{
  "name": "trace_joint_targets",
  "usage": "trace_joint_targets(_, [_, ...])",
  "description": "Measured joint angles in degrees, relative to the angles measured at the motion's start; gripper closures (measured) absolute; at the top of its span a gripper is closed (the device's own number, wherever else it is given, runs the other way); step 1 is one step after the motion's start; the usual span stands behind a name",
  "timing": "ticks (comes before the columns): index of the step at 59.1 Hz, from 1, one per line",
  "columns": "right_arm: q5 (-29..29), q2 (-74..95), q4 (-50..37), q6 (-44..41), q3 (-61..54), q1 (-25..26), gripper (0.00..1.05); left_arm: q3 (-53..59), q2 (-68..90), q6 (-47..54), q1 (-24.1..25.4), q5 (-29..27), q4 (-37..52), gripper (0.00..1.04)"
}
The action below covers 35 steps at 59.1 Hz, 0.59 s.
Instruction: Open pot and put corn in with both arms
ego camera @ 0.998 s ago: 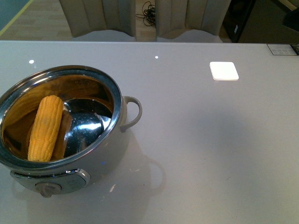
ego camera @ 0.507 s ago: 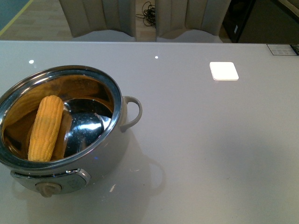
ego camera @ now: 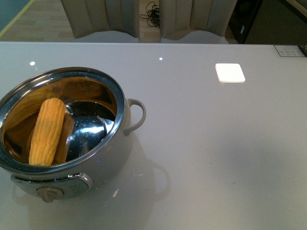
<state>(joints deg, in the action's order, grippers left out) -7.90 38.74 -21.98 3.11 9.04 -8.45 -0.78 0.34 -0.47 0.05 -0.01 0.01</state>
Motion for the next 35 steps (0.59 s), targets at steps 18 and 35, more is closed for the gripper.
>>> trace_joint_targets(18, [7.5,-8.4,-3.8,-2.5,-5.1,6.9,0.8,0.0,0.0,0.0,0.0,0.0,0.0,0.07])
trace_joint_targets(35, [7.8,-15.7,-0.4,-2.8,-8.0,8.2,1.03,0.0,0.0,0.0,0.0,0.0,0.0,0.07])
